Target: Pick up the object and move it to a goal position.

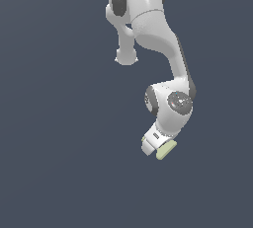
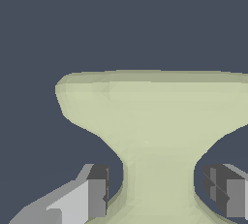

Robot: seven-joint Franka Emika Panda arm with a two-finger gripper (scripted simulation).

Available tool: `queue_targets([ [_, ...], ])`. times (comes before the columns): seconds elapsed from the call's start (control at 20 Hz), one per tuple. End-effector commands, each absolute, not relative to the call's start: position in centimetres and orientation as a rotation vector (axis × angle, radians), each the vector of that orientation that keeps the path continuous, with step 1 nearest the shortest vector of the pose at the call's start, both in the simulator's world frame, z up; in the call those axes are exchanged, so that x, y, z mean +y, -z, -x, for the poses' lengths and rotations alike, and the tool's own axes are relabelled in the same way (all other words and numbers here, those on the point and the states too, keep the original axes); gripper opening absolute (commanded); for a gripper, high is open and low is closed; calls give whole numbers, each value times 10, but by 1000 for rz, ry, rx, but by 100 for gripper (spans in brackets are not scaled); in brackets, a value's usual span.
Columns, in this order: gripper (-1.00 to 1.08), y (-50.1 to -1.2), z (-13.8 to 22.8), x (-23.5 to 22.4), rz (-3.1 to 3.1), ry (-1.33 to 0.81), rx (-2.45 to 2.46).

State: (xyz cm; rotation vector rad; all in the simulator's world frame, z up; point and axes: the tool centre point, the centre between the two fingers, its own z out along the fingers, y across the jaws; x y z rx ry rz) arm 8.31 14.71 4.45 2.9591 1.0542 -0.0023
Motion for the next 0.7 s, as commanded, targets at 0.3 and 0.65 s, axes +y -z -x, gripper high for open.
queue_targets([
  [0.3,-100,-104,-55,171,-2958,1,1055],
  [0.65,-100,-172,-25,199,-2956,1,1055],
])
